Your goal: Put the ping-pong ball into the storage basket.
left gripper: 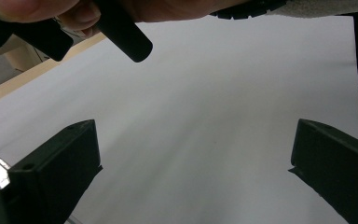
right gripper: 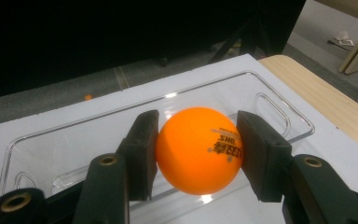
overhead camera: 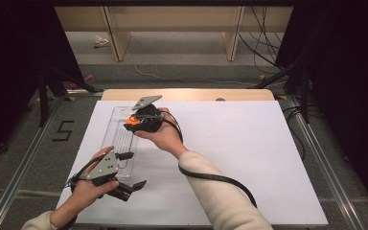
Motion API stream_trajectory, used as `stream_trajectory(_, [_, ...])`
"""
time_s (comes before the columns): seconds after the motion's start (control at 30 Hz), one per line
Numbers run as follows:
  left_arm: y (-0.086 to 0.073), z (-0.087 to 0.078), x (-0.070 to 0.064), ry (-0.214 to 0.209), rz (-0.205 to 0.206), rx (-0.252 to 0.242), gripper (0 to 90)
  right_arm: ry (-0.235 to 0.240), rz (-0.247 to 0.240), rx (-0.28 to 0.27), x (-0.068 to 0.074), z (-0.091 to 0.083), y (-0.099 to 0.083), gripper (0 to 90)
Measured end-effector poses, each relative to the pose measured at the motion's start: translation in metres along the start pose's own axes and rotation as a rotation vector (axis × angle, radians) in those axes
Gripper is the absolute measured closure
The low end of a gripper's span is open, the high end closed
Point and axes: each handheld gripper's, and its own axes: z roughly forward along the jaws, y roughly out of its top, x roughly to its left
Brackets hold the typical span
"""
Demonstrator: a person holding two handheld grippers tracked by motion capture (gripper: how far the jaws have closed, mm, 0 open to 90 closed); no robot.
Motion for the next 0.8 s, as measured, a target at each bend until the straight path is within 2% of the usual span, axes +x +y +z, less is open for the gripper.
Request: stream_trajectory(0.8, [0.0002,-0.0002,-0.0002,-0.003,0.002,0.0,0.8,0.012,-0.008,0.012,0.0025,0.0086,0.0046,51.5])
